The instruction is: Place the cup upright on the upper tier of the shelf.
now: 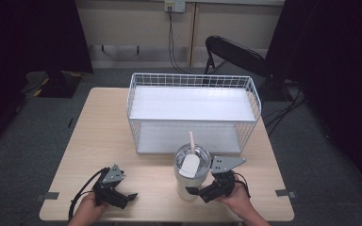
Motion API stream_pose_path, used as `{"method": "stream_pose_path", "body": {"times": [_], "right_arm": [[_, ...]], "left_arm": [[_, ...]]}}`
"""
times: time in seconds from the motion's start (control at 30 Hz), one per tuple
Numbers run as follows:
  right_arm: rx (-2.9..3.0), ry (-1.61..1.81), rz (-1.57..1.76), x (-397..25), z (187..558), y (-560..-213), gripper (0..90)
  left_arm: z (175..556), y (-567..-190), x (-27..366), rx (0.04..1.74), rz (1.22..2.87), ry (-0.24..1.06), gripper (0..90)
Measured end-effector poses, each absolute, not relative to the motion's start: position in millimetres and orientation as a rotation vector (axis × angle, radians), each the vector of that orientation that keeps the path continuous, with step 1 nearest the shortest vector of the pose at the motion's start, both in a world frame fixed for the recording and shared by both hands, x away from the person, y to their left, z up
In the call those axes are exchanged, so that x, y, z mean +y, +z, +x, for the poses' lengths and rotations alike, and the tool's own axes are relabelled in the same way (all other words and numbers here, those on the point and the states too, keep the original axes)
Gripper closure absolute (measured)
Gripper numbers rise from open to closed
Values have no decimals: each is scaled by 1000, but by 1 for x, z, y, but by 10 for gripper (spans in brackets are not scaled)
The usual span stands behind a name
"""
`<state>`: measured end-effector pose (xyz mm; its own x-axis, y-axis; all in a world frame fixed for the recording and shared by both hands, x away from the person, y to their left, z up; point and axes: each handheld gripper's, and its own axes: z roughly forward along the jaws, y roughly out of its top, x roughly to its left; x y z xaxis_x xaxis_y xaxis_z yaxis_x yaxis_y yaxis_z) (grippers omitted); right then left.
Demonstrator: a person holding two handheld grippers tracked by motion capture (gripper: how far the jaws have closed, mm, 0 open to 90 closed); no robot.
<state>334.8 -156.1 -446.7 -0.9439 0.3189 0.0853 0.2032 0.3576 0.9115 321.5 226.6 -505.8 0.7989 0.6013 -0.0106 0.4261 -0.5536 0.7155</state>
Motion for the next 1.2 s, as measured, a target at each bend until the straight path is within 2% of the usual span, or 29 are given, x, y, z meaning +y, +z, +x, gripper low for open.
{"method": "stream_pose_path", "body": {"times": [1.2], "right_arm": [[2413, 1793, 511, -151, 335, -461, 61]], "left_arm": [[322, -506, 227, 754, 2243, 301, 0]]}}
